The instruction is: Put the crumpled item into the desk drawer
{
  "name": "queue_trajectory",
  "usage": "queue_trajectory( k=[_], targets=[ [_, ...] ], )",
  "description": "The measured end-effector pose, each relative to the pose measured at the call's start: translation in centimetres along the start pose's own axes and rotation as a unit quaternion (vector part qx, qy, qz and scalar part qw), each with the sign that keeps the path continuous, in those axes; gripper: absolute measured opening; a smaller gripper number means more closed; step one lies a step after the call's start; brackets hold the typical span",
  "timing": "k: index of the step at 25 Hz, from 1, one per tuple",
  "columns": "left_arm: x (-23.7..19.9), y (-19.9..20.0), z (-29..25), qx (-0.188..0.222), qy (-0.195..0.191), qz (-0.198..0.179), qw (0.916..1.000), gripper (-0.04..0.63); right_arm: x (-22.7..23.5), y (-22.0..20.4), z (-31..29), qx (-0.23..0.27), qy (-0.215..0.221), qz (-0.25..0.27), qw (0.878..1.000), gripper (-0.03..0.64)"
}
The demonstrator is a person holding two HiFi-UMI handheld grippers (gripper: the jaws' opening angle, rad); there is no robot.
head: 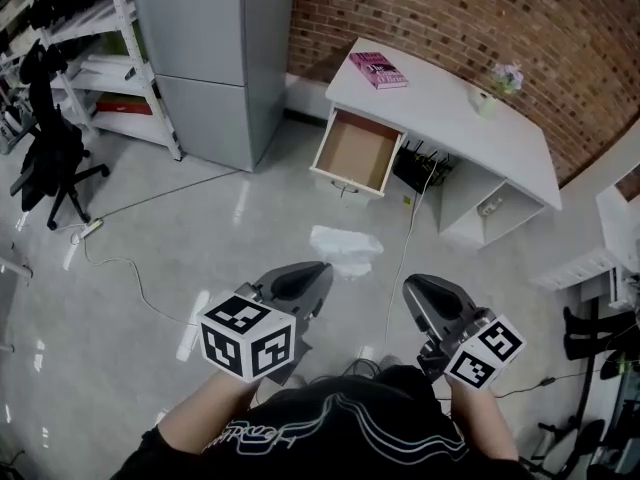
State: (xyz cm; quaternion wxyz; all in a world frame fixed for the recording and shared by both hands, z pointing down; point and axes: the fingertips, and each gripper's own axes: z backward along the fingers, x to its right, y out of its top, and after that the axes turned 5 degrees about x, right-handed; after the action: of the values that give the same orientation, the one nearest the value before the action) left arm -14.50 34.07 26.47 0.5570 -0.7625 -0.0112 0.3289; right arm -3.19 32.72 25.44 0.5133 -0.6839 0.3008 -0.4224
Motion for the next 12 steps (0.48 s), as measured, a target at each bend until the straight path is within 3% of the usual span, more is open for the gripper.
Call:
queue_trajectory(
  k=[5,12],
  targets=[
    [-2.4,-0.5,0.3,-0.009,-0.007,0.013,0.9998,0.020,-1.2,-0.9,-2.1,-0.010,-0.002,-0.001,1.000,0.057],
    [-4.7,-0.7,-2.2,-0.018,0.008,0.005,0.9998,0.020,2.4,-1.2,-4.9,-0.006,0.017,-0.011,1.000,0.057]
  ],
)
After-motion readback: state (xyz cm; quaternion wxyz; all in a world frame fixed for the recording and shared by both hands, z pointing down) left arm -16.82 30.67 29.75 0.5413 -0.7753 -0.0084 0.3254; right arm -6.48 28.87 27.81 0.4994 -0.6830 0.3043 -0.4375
